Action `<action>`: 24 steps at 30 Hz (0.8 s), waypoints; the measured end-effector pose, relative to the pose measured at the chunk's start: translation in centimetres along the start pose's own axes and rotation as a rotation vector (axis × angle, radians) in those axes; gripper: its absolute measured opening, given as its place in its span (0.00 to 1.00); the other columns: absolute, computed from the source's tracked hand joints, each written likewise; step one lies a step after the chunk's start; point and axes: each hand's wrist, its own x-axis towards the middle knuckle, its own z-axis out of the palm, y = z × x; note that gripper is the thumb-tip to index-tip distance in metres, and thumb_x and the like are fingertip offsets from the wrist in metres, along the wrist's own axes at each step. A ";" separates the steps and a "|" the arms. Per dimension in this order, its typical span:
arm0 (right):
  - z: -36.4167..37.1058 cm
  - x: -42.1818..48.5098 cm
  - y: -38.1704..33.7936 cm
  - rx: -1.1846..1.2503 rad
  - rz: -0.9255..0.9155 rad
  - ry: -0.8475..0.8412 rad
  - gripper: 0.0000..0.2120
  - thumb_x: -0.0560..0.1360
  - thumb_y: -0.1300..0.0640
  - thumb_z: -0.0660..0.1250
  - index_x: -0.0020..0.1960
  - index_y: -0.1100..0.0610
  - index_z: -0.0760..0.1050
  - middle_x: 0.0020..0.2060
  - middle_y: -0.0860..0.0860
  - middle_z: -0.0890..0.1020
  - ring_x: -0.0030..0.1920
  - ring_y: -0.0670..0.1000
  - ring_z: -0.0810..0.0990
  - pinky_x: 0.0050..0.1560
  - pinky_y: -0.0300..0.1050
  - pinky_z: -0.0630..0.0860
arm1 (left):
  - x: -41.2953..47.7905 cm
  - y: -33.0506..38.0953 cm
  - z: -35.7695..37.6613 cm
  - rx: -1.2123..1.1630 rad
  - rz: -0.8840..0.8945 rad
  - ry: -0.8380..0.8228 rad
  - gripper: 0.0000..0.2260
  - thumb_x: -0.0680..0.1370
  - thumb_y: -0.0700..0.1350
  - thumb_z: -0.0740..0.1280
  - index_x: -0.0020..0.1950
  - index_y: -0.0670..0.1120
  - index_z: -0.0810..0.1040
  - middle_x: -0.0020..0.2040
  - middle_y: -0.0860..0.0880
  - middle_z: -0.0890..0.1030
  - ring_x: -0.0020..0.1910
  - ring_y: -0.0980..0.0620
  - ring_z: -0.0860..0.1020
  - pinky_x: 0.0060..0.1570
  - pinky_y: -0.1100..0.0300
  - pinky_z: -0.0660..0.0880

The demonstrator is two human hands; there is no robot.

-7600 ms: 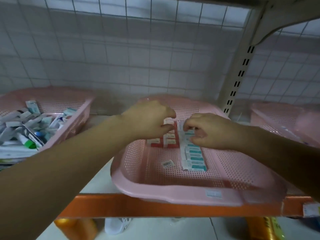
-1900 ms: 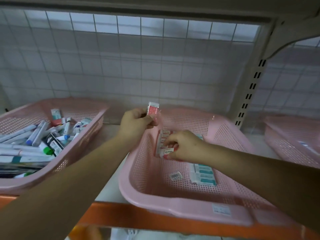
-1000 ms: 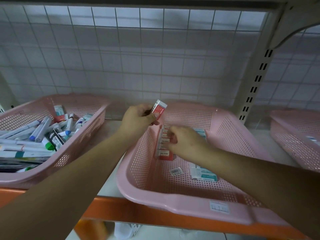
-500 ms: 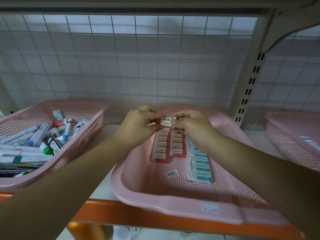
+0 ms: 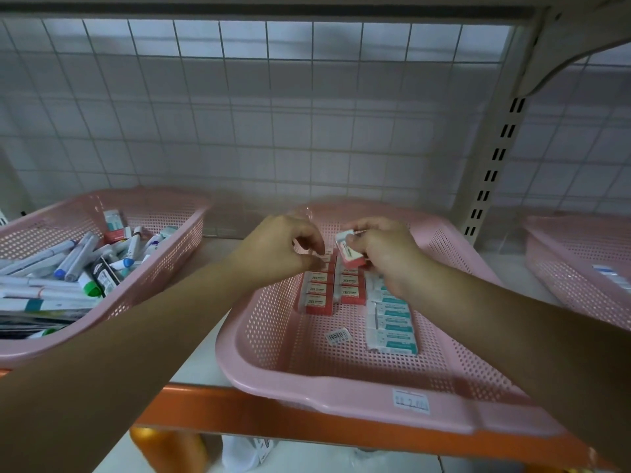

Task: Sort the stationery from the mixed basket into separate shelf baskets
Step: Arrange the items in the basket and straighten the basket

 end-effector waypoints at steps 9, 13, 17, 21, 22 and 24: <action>0.2 -0.1 1.8 -0.745 -0.081 -0.234 0.10 0.68 0.67 0.73 0.48 0.58 0.82 0.43 0.49 0.81 0.46 0.49 0.80 0.48 0.43 0.79 | 1.4 -0.1 1.2 0.712 -0.006 -0.452 0.18 0.70 0.61 0.68 0.55 0.52 0.79 0.54 0.51 0.76 0.61 0.50 0.67 0.62 0.55 0.66; -0.1 -0.1 1.6 -0.774 -0.123 -0.253 0.09 0.68 0.68 0.72 0.47 0.59 0.82 0.36 0.44 0.78 0.38 0.42 0.76 0.39 0.32 0.72 | 1.0 0.8 1.2 0.948 0.086 -0.537 0.25 0.73 0.64 0.63 0.62 0.49 0.74 0.58 0.50 0.74 0.63 0.47 0.66 0.64 0.52 0.61; -0.1 0.0 1.8 -0.852 -0.155 -0.234 0.09 0.70 0.68 0.70 0.47 0.59 0.82 0.44 0.49 0.82 0.46 0.49 0.80 0.45 0.38 0.76 | 1.1 0.8 1.7 1.080 0.138 -0.597 0.26 0.74 0.64 0.61 0.65 0.49 0.72 0.60 0.49 0.73 0.61 0.48 0.68 0.63 0.50 0.62; 0.0 0.1 2.1 -0.899 -0.162 -0.227 0.10 0.71 0.68 0.69 0.50 0.59 0.82 0.50 0.52 0.82 0.51 0.51 0.80 0.48 0.40 0.76 | 1.1 0.7 2.0 1.133 0.191 -0.576 0.21 0.76 0.60 0.61 0.64 0.49 0.72 0.60 0.49 0.74 0.61 0.49 0.69 0.61 0.52 0.64; 0.0 0.0 2.0 -0.882 -0.157 -0.231 0.10 0.71 0.68 0.69 0.50 0.58 0.82 0.50 0.52 0.82 0.50 0.51 0.80 0.48 0.42 0.77 | 1.1 0.6 2.0 1.133 0.195 -0.570 0.21 0.76 0.59 0.61 0.63 0.49 0.72 0.59 0.49 0.74 0.61 0.49 0.70 0.61 0.52 0.64; 0.1 -0.2 1.8 -0.883 -0.167 -0.233 0.11 0.71 0.68 0.69 0.50 0.58 0.82 0.50 0.52 0.81 0.51 0.52 0.79 0.49 0.43 0.78 | 1.1 0.5 2.1 1.130 0.197 -0.564 0.21 0.76 0.60 0.61 0.63 0.49 0.72 0.59 0.49 0.74 0.61 0.48 0.70 0.60 0.52 0.64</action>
